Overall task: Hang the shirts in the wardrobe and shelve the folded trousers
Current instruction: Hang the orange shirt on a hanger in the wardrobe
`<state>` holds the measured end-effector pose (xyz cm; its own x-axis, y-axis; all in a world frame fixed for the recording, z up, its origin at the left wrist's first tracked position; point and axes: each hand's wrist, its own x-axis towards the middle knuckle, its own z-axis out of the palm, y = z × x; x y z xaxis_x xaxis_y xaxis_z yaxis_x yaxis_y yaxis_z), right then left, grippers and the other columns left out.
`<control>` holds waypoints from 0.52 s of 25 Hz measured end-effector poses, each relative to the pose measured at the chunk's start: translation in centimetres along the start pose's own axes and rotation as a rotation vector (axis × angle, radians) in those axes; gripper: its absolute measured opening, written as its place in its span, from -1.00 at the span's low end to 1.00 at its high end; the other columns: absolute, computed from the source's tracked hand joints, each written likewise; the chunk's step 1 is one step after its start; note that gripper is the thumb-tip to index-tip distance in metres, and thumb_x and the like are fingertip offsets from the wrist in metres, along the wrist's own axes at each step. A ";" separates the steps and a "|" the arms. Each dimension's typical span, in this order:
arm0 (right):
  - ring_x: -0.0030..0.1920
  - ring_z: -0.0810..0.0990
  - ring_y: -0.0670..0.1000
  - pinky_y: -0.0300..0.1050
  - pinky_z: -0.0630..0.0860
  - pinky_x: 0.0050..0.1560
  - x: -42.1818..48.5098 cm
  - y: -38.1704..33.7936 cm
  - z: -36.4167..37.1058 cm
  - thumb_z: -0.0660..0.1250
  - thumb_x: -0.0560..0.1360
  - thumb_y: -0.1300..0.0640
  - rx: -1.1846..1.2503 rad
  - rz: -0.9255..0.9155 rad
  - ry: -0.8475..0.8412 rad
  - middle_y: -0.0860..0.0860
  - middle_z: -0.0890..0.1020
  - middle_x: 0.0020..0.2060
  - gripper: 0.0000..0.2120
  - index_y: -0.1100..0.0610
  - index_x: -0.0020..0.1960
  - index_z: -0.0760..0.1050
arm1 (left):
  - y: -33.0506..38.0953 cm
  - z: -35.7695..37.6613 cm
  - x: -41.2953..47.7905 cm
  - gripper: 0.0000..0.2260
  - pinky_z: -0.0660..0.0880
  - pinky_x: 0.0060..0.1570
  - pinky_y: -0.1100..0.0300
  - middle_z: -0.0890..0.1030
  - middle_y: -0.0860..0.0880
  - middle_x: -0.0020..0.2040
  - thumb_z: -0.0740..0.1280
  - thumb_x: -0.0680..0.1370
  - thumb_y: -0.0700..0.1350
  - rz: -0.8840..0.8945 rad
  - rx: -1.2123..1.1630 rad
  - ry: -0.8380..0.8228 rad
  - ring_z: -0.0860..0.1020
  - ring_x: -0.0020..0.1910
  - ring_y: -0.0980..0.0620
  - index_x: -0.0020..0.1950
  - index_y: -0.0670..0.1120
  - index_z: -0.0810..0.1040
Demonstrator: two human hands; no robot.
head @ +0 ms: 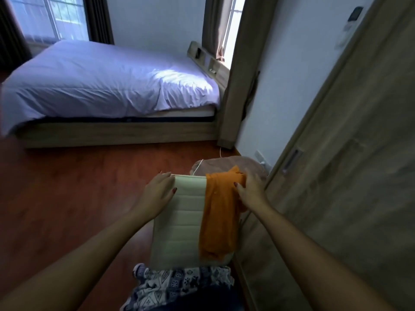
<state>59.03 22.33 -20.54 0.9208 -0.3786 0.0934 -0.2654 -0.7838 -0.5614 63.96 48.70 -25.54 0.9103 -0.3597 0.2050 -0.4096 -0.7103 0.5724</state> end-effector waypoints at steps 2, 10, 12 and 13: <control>0.34 0.38 0.17 0.13 0.38 0.35 1.2 0.6 2.0 0.25 0.57 0.10 -0.062 0.073 -0.036 0.16 0.34 0.36 -0.49 0.10 0.47 0.21 | -1.2 1.2 0.1 -0.56 0.35 0.37 -0.07 0.44 -0.17 0.40 0.20 0.56 0.01 0.060 0.036 -0.019 0.40 0.39 -0.17 0.36 -0.19 0.46; -0.25 0.46 -0.17 -0.32 0.42 -0.20 -4.8 -1.2 0.5 0.31 0.41 0.25 0.427 -0.075 -0.003 0.02 0.50 -0.21 -0.87 0.06 -0.09 0.47 | 2.8 3.9 -0.7 -0.76 0.41 0.03 0.47 0.59 0.19 0.09 0.27 0.54 0.01 -0.042 -0.330 -0.040 0.53 0.13 0.21 0.17 0.03 0.56; -0.31 0.46 -0.15 -0.30 0.39 -0.28 -10.3 -0.3 -1.0 0.29 0.33 0.26 0.624 -0.077 -0.041 0.00 0.50 -0.32 -0.86 0.03 -0.23 0.46 | 6.6 4.6 -0.3 -0.51 0.38 0.08 0.47 0.56 0.22 0.11 0.37 0.35 0.27 -0.321 -0.690 -0.326 0.53 0.22 0.09 0.21 0.12 0.48; -0.34 0.45 -0.10 -0.26 0.36 -0.33 -13.0 0.7 -1.8 0.28 0.30 0.28 0.705 -0.053 -0.054 0.00 0.49 -0.36 -0.84 0.02 -0.27 0.46 | 8.2 5.1 -0.4 -0.30 0.36 0.24 0.32 0.52 0.12 0.24 0.41 0.23 0.31 -0.375 -0.882 -0.386 0.46 0.29 0.00 0.30 0.04 0.44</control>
<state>46.32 25.81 -20.73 0.9452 -0.3091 0.1048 0.0120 -0.2879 -0.9576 59.93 39.90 -24.98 0.8255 -0.4866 -0.2861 0.2281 -0.1761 0.9576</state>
